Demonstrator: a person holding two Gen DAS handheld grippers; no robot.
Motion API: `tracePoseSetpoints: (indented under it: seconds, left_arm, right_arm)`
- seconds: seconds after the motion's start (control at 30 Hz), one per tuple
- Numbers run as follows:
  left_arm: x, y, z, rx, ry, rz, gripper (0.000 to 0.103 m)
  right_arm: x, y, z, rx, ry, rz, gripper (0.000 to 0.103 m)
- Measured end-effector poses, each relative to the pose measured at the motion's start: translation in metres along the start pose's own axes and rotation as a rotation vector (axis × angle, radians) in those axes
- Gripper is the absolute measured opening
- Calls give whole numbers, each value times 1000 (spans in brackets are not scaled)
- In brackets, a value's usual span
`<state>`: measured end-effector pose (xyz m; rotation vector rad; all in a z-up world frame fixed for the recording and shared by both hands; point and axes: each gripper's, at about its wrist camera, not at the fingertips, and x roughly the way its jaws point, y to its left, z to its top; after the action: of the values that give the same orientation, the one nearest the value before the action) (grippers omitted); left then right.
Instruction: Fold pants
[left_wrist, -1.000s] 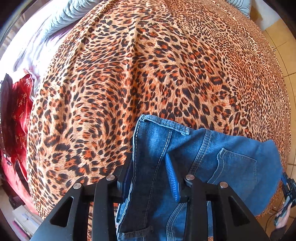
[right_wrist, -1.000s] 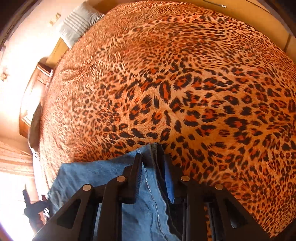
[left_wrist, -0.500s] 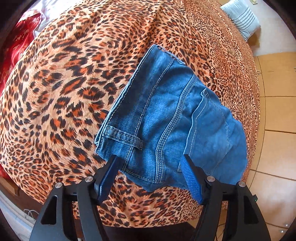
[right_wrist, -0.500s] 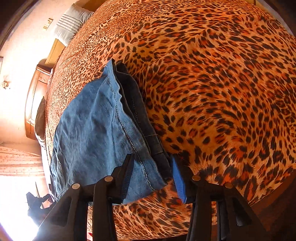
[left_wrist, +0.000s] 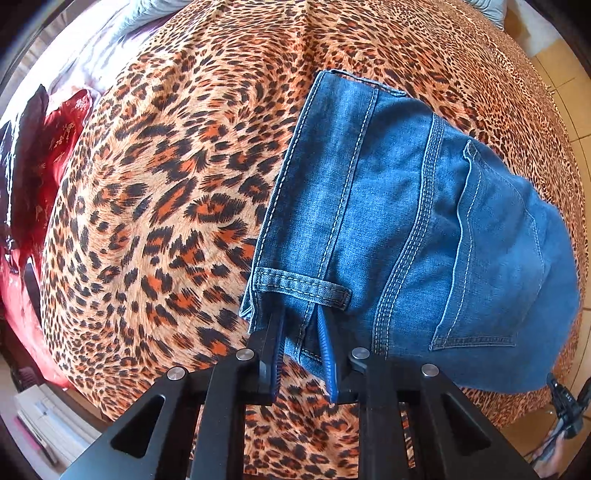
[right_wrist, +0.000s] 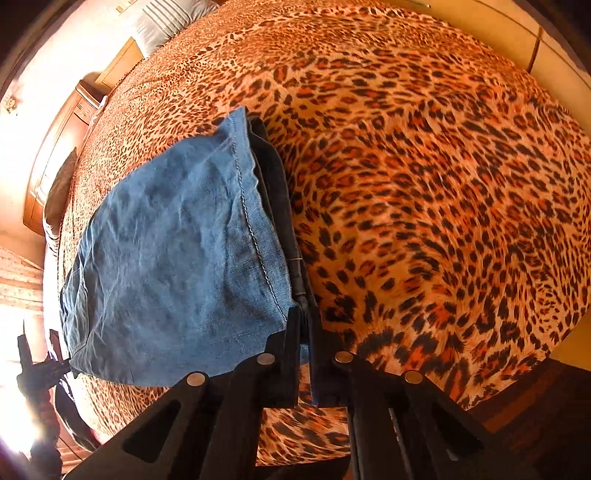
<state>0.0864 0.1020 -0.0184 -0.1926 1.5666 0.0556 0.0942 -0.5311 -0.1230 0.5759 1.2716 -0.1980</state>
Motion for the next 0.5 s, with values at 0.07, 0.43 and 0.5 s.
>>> tracePoseSetpoints:
  seconds: [0.07,0.43,0.5]
  left_arm:
    - [-1,-8,0,28,6,27,19]
    - [-90,-49,9,142,-142,-61,62]
    - [-98,-80,17,201,-133,-99,68]
  right_arm:
    - [3,-8,-2,13,-7,-46,0]
    - [-25,-66,-53,475,-103,460,41]
    - [-13,-70,-66,563,-95,545,41]
